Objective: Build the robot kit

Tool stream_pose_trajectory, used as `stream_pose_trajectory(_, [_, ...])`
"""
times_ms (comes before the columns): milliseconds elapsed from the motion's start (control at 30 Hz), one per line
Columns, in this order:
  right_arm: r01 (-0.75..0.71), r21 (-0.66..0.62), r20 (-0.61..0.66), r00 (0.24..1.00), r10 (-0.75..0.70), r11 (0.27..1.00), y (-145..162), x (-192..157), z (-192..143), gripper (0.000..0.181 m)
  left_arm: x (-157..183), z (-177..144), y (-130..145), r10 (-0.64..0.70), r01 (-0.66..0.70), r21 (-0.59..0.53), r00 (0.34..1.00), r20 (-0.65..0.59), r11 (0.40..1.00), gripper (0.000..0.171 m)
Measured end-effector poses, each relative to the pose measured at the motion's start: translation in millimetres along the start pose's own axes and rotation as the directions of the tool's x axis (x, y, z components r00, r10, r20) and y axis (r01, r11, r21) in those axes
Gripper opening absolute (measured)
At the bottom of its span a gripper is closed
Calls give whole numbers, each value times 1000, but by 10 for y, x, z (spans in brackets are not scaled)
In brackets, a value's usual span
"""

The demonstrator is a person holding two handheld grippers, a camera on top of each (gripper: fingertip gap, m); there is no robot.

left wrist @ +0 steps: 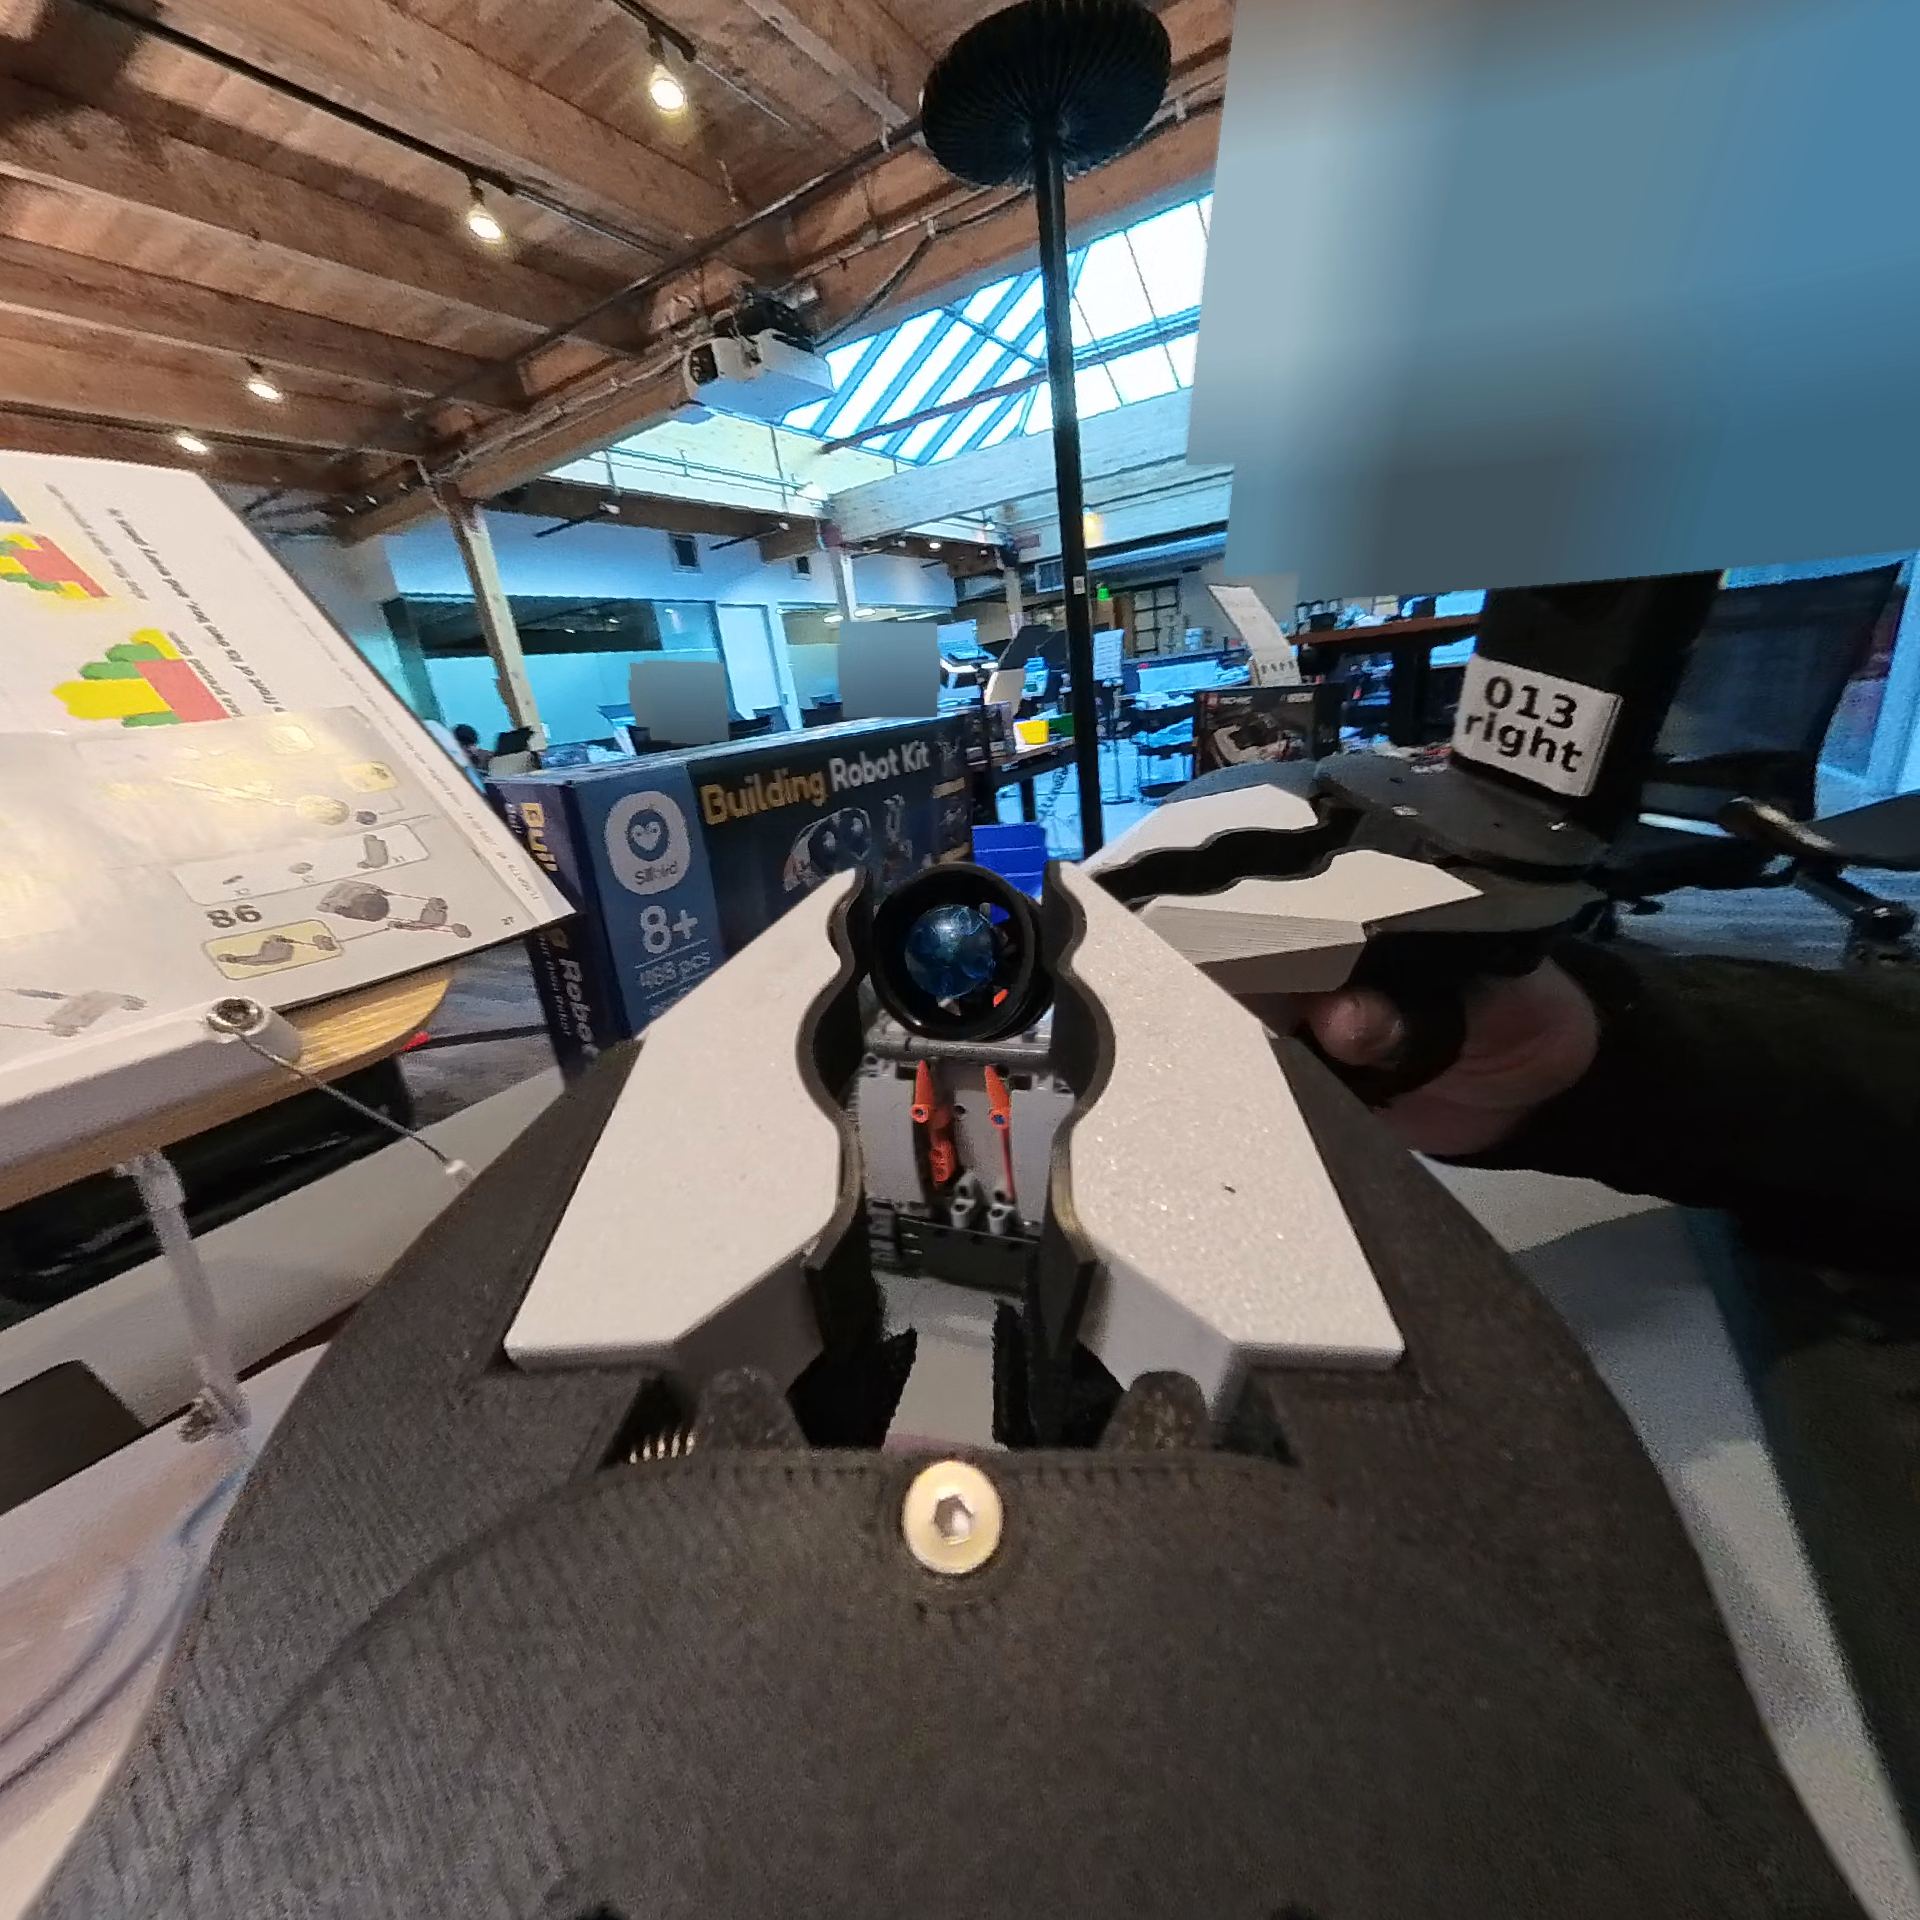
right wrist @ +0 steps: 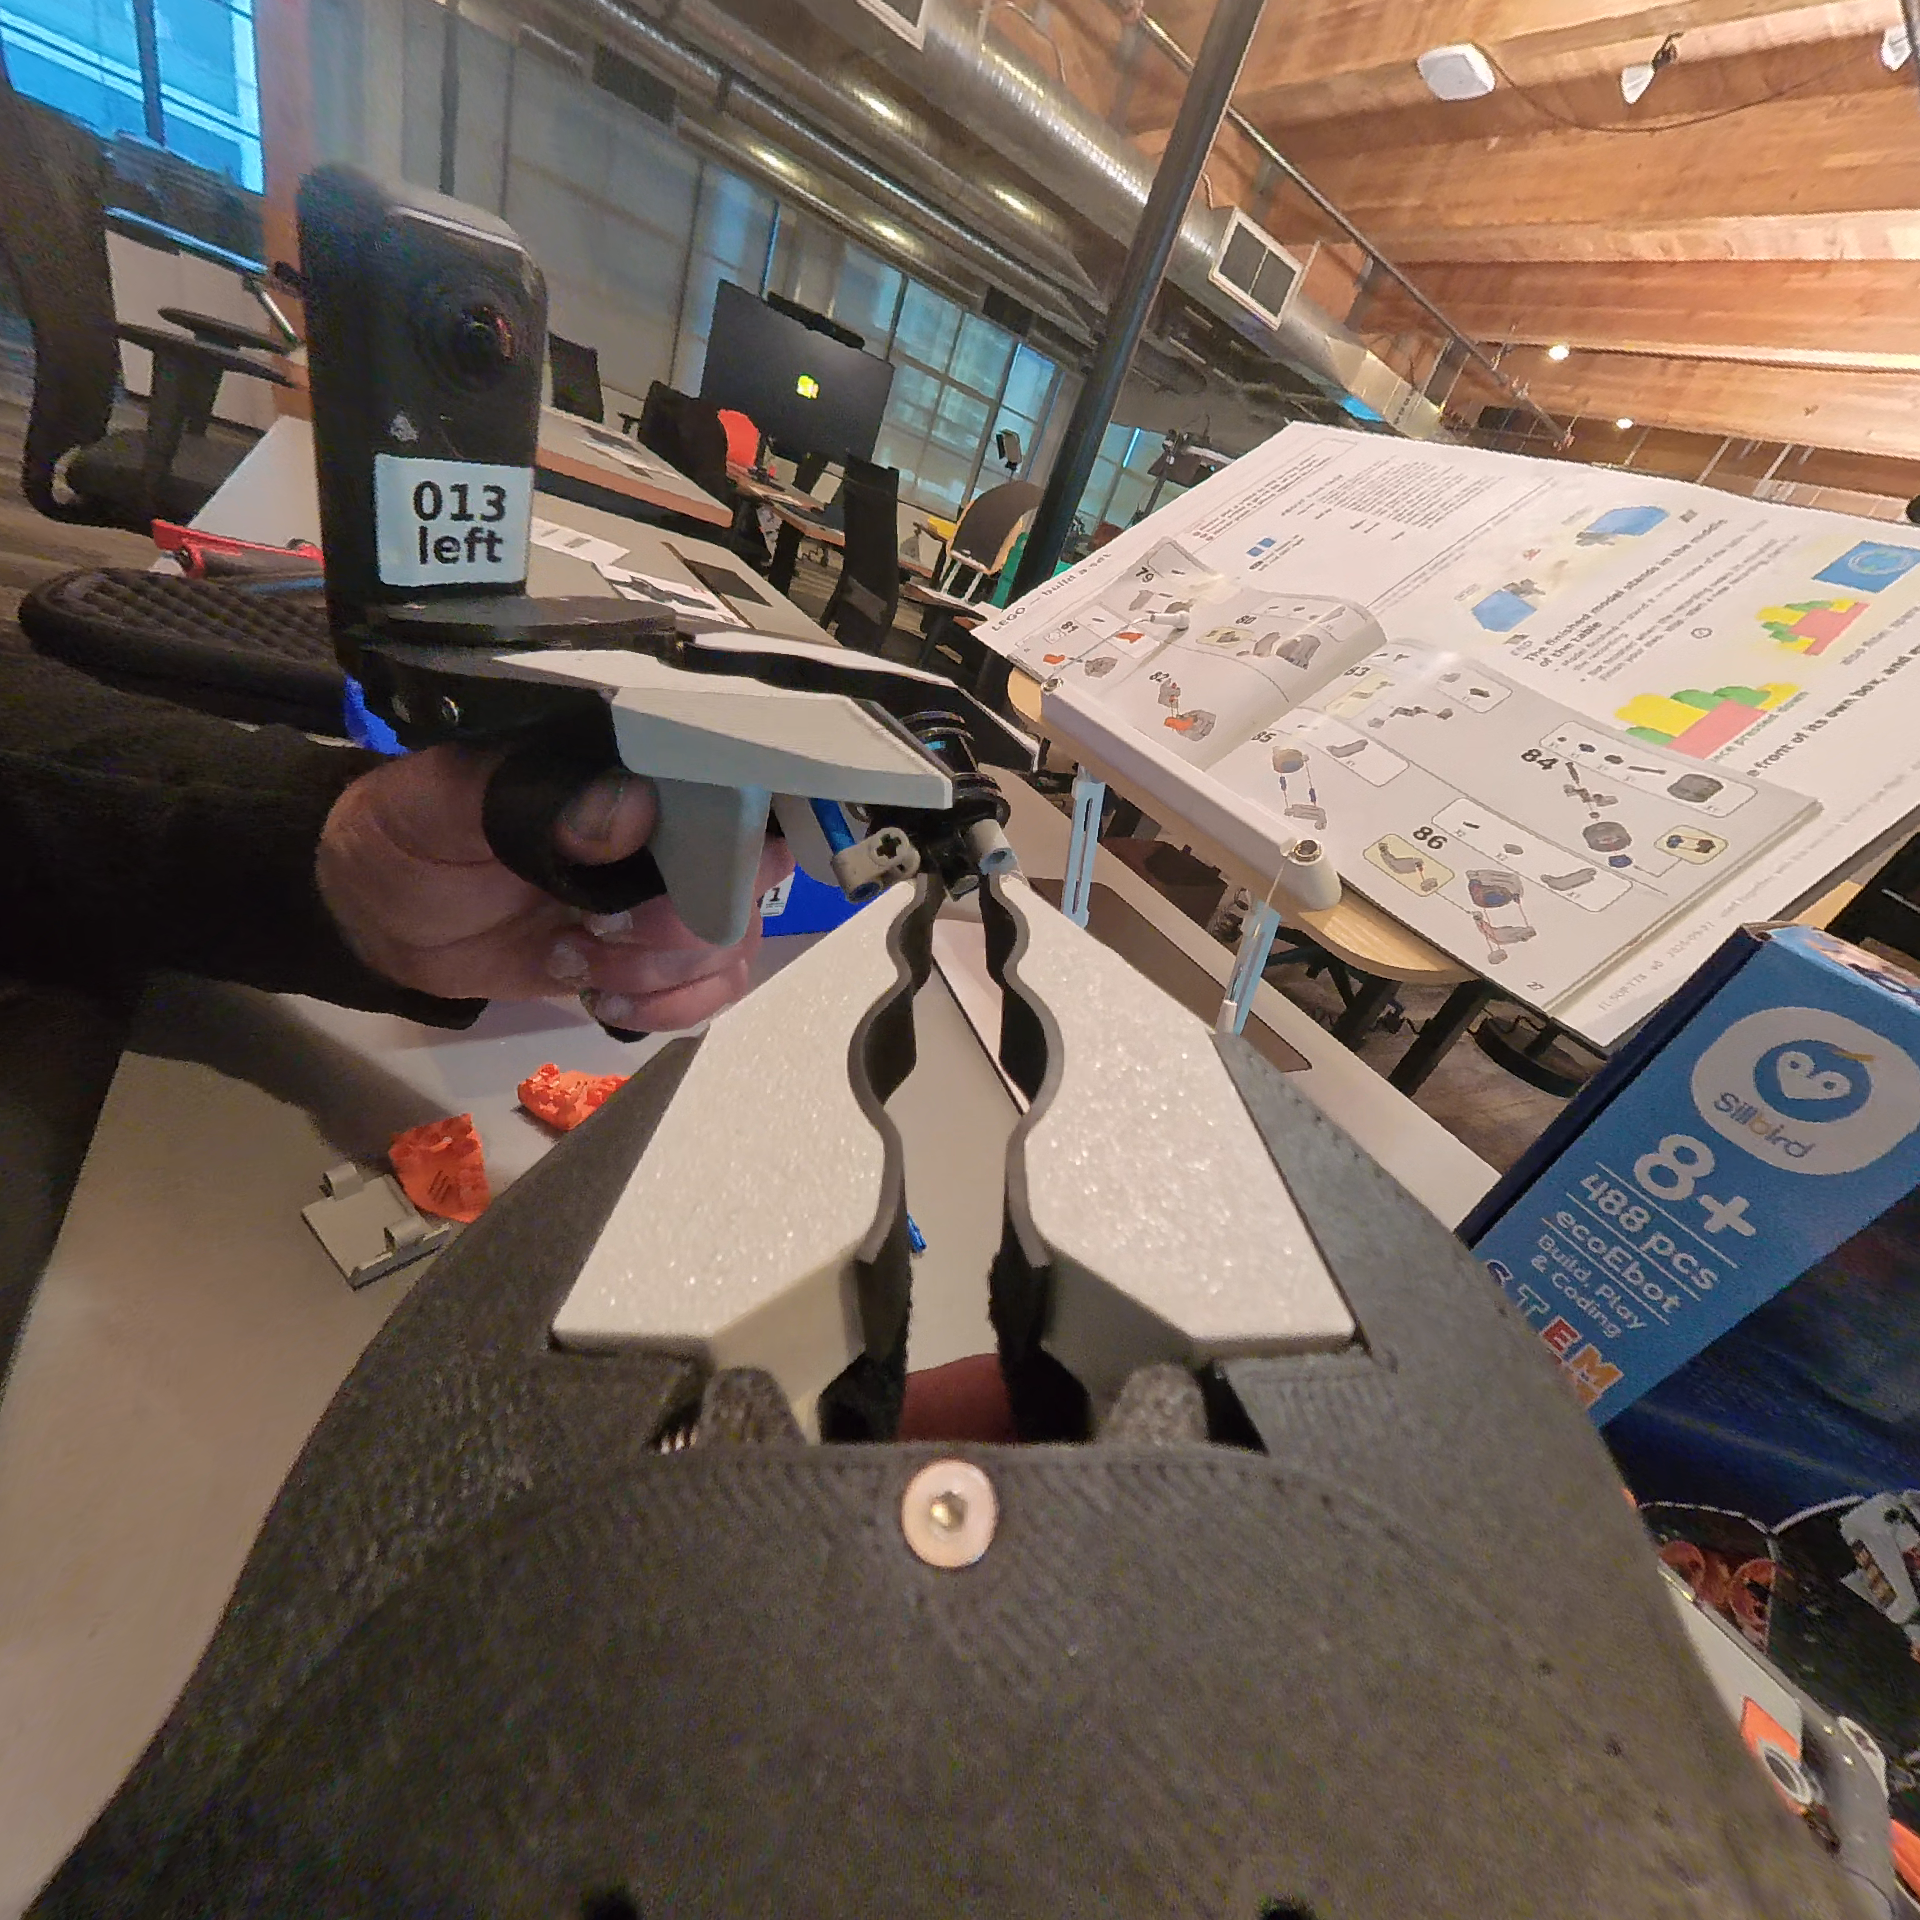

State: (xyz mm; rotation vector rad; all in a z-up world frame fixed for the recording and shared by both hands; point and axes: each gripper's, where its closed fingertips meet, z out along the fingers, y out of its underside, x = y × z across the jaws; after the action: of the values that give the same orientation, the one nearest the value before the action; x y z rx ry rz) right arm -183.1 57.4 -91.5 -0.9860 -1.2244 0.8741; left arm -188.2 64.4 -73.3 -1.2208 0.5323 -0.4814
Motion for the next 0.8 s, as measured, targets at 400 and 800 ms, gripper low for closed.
stream_pose_trajectory(400, [-90,15,29,996,89,996,-24,7,-11,8,-45,-17,-32,191,-190,-24,977,94,981,30])
stream_pose_trajectory(800, [-67,79,52,997,63,995,-191,-47,-61,27,-108,-63,-161,-270,279,115,959,-83,954,30])
